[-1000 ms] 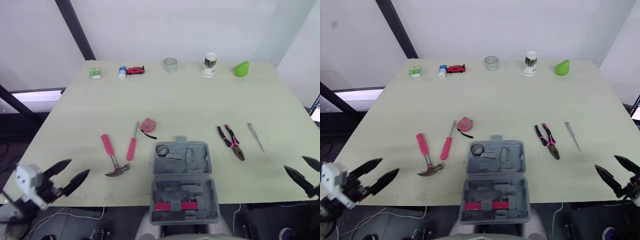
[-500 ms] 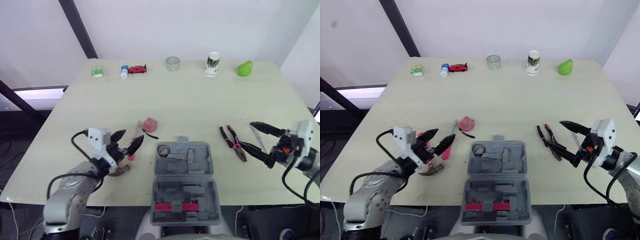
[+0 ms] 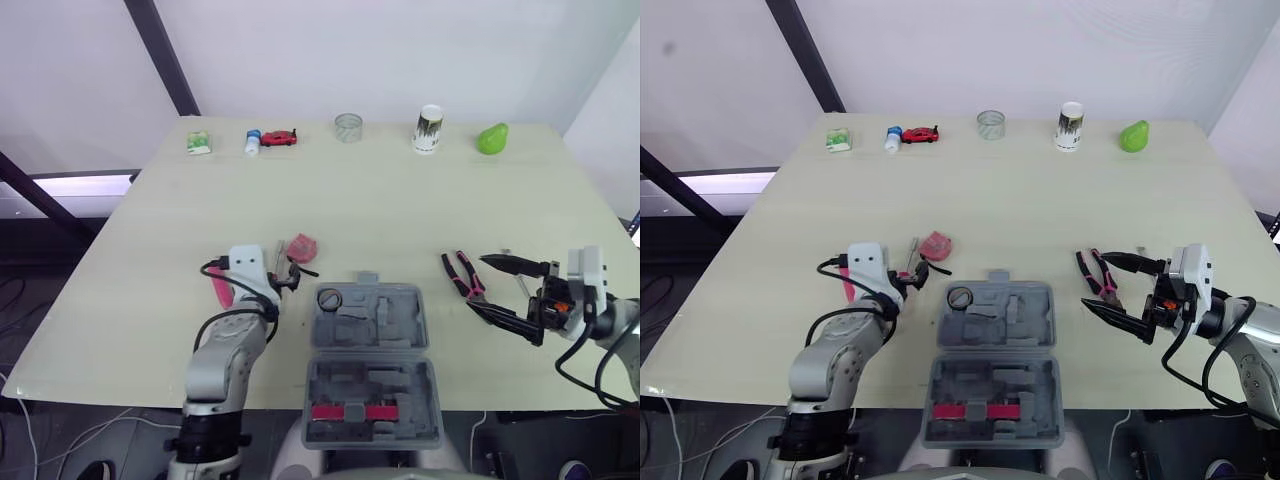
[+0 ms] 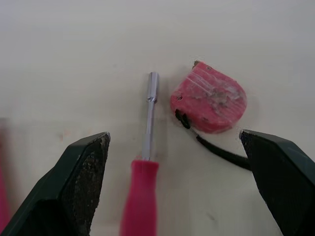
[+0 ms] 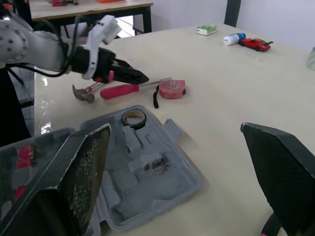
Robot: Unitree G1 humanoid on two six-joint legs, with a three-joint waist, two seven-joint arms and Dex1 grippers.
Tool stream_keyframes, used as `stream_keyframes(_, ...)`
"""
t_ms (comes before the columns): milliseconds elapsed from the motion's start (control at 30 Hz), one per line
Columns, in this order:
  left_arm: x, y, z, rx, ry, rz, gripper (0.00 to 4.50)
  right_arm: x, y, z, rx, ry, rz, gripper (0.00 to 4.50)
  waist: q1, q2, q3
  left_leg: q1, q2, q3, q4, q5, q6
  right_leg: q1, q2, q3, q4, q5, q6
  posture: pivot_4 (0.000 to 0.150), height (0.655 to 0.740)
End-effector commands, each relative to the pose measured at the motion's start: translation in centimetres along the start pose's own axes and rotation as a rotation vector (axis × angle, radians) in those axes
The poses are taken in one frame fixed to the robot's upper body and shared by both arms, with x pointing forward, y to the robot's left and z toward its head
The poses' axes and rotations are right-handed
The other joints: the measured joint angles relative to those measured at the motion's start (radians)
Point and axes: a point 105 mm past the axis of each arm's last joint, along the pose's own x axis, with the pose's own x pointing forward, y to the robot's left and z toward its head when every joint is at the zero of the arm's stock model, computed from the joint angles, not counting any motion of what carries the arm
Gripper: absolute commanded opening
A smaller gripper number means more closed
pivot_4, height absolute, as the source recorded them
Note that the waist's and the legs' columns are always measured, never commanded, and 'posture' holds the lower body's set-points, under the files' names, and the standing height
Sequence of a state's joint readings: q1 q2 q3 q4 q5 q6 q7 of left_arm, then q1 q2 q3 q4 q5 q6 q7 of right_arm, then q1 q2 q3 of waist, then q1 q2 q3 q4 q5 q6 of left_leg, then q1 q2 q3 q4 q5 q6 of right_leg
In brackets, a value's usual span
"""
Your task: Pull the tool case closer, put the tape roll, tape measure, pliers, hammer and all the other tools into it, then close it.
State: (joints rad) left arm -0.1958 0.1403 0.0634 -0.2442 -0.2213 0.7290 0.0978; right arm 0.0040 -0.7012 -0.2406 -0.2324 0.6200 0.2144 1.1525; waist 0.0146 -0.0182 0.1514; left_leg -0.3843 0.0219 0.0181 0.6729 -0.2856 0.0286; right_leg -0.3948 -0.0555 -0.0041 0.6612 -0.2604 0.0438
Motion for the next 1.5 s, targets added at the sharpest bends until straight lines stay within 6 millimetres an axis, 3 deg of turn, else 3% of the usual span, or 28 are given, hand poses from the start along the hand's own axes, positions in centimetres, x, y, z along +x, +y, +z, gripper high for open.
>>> stream_keyframes(33,0.4,-0.9,0.3,0.035,-0.015,-0.008,4.5,0.0,0.1,0.6,-0.043,-0.021,0.008,4.45,-0.001,0.0,0.0,0.001,0.0,0.001,0.0,0.0,0.0,0.0,0.0,0.001,0.0,0.0,0.0,0.15,0.74)
stream_keyframes(433,2.2,-2.6,-0.7,0.147,0.045,-0.078,4.5,0.1,0.3,0.5,-0.064,-0.024,-0.002,4.45,0.0,0.0,0.0,0.001,0.001,0.001,0.0,0.0,0.0,0.0,0.0,0.001,0.0,0.0,0.0,0.15,0.74)
stream_keyframes(833,3.5,-2.0,-1.8,0.055,0.114,-0.033,4.5,0.3,0.6,0.8,-0.08,-0.023,-0.007,4.45,-0.002,0.0,0.0,0.001,0.001,0.001,0.0,0.0,0.0,0.0,0.0,0.001,0.001,0.0,0.0,0.15,0.74)
stream_keyframes(933,3.7,-1.8,-1.8,0.043,0.118,-0.024,3.66,0.4,0.5,0.8,-0.083,-0.022,-0.01,4.5,-0.001,0.0,0.0,0.001,0.001,0.001,0.0,0.0,0.0,0.0,0.0,0.001,0.0,0.0,0.0,0.15,0.74)
stream_keyframes(1133,3.4,-1.0,-2.1,0.014,0.132,0.009,0.66,0.6,0.5,1.0,-0.089,-0.025,-0.015,4.5,0.0,0.0,0.0,0.001,0.001,0.001,0.0,0.0,0.0,0.0,-0.001,0.001,0.001,0.0,0.0,0.15,0.74)
stream_keyframes(1200,3.3,-0.9,-2.2,0.009,0.131,0.009,0.08,0.7,0.5,1.0,-0.091,-0.024,-0.014,4.5,0.0,0.0,0.0,0.001,0.001,0.001,0.0,0.0,0.0,0.0,-0.001,0.001,0.001,0.0,0.0,0.15,0.74)
stream_keyframes(1500,1.5,-0.9,-1.7,0.02,0.102,-0.037,0.08,1.0,0.3,1.3,-0.106,-0.024,-0.012,4.5,-0.002,0.0,0.0,0.001,0.001,0.001,0.0,0.0,0.0,0.0,-0.001,0.001,0.0,0.0,0.0,0.15,0.74)
